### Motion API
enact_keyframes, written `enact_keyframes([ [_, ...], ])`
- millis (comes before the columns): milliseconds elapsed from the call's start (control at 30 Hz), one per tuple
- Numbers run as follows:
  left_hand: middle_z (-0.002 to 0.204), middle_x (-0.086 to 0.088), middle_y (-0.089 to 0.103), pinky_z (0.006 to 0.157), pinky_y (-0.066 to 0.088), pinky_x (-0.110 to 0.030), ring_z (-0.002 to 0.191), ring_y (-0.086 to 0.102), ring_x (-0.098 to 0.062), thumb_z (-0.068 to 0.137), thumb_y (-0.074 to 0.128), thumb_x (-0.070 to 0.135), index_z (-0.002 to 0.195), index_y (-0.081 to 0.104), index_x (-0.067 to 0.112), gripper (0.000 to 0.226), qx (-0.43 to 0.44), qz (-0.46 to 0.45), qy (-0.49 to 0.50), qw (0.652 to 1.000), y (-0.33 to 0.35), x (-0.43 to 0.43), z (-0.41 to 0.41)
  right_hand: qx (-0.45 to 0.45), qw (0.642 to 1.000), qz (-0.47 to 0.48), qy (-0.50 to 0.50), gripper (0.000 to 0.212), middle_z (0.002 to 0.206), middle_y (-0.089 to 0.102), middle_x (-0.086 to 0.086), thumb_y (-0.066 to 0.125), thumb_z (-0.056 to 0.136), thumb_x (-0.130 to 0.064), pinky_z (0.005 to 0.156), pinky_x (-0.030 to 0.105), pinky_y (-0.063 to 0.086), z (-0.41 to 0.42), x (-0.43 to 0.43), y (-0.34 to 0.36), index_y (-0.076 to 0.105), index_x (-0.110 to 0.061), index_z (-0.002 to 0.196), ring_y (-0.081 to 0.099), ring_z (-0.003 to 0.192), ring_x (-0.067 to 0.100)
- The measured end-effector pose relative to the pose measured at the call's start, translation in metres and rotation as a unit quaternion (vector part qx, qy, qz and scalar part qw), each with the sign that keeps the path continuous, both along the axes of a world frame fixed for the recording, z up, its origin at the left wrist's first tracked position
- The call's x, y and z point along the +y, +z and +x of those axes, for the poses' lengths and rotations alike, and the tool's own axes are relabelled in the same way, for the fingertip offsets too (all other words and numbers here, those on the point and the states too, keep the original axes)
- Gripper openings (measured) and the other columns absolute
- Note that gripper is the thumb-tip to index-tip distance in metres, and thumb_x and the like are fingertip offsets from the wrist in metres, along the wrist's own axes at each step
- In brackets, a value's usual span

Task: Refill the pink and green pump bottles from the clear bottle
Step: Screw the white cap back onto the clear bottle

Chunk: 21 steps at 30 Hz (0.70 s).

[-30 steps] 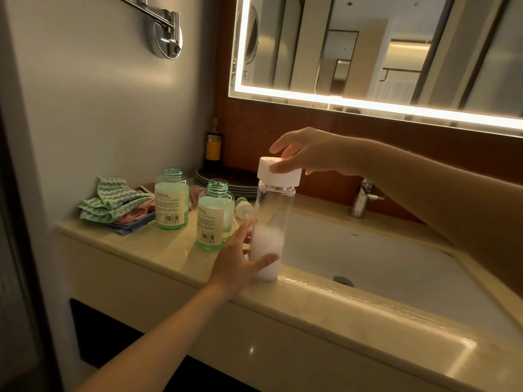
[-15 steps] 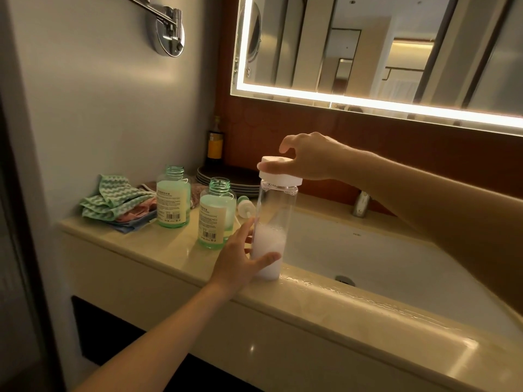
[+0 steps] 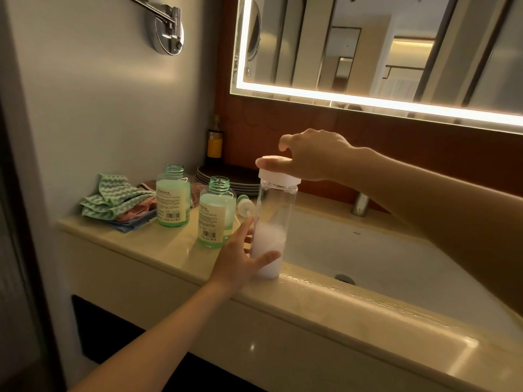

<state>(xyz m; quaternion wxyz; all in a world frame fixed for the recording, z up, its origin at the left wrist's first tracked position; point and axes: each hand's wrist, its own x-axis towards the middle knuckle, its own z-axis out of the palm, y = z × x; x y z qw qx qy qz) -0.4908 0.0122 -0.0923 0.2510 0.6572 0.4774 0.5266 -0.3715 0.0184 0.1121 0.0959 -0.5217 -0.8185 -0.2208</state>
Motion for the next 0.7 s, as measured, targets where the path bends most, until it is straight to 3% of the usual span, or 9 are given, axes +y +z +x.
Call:
enact_keyframes([
  [133,0.117,0.003,0.052,0.084,0.053,-0.036,0.102,0.056,-0.016,0.059,0.067,0.057,0.142,0.031,0.025,0.096,0.0,-0.002,0.0,1.0,0.0,0.001,0.0,0.086,0.974,-0.205,0.036,0.066,0.146,0.035,0.002,0.045,0.084,-0.058,0.098,0.035,0.037,0.003,-0.003,0.013,0.031,-0.028,0.141,0.038,0.13,0.024],
  [200,0.119,0.002,0.053,0.084,0.053,-0.037,0.102,0.056,-0.016,0.059,0.067,0.058,0.142,0.031,0.026,0.096,0.001,-0.004,0.001,1.0,-0.001,0.001,0.0,0.089,0.955,-0.276,0.062,0.067,0.149,0.03,-0.002,0.06,0.086,-0.038,0.104,0.034,0.032,0.006,-0.006,0.017,0.025,-0.035,0.142,0.033,0.132,0.021],
  [267,0.122,0.001,0.054,0.087,0.052,-0.039,0.105,0.055,-0.016,0.059,0.067,0.059,0.142,0.032,0.026,0.097,0.003,-0.004,0.004,1.0,-0.002,0.002,-0.001,0.078,0.959,-0.259,0.08,0.063,0.143,0.039,-0.001,0.062,0.086,-0.029,0.095,0.028,0.037,0.009,-0.005,0.015,0.03,-0.033,0.14,0.041,0.118,0.016],
  [300,0.124,0.0,0.054,0.088,0.051,-0.04,0.106,0.055,-0.017,0.059,0.067,0.06,0.142,0.032,0.025,0.097,0.004,-0.004,0.004,1.0,-0.002,0.002,-0.001,0.061,0.97,-0.222,0.083,0.058,0.138,0.044,0.0,0.06,0.087,-0.034,0.09,0.026,0.038,0.008,-0.003,0.012,0.034,-0.03,0.139,0.043,0.11,0.013],
  [367,0.125,-0.001,0.054,0.09,0.05,-0.04,0.108,0.054,-0.016,0.059,0.067,0.06,0.142,0.032,0.024,0.097,0.007,-0.003,0.007,1.0,-0.002,0.002,-0.001,0.011,0.991,-0.124,0.057,0.06,0.128,0.054,0.003,0.049,0.084,-0.056,0.08,0.026,0.042,0.006,0.0,0.005,0.041,-0.024,0.135,0.046,0.098,0.013],
  [467,0.125,-0.001,0.055,0.09,0.049,-0.036,0.108,0.053,-0.016,0.059,0.067,0.058,0.142,0.032,0.023,0.096,0.009,-0.005,0.009,1.0,-0.001,0.001,0.0,-0.024,0.999,-0.023,-0.007,0.088,0.119,0.061,0.004,0.021,0.069,-0.08,0.074,0.031,0.046,0.002,0.002,-0.002,0.044,-0.023,0.132,0.053,0.092,0.018],
  [533,0.125,-0.002,0.055,0.091,0.049,-0.037,0.108,0.054,-0.017,0.059,0.067,0.058,0.142,0.033,0.022,0.097,0.007,-0.004,0.009,1.0,-0.001,0.001,0.0,0.016,0.998,-0.065,-0.018,0.095,0.135,0.05,0.006,0.021,0.062,-0.082,0.088,0.039,0.046,0.004,0.001,0.005,0.036,-0.027,0.138,0.05,0.114,0.025],
  [600,0.124,-0.002,0.056,0.09,0.049,-0.036,0.108,0.054,-0.016,0.059,0.067,0.059,0.141,0.034,0.021,0.097,0.007,-0.002,0.009,1.0,-0.001,0.001,-0.001,0.056,0.984,-0.169,0.002,0.081,0.145,0.037,0.002,0.041,0.072,-0.072,0.101,0.041,0.038,0.008,-0.002,0.015,0.028,-0.032,0.142,0.039,0.13,0.025],
  [700,0.123,-0.001,0.056,0.089,0.049,-0.035,0.106,0.054,-0.016,0.059,0.067,0.059,0.14,0.034,0.021,0.095,0.008,0.0,0.011,1.0,-0.002,0.002,-0.001,0.07,0.97,-0.231,0.042,0.062,0.14,0.044,-0.001,0.057,0.084,-0.047,0.093,0.029,0.037,0.011,-0.002,0.015,0.035,-0.03,0.139,0.045,0.121,0.018],
])
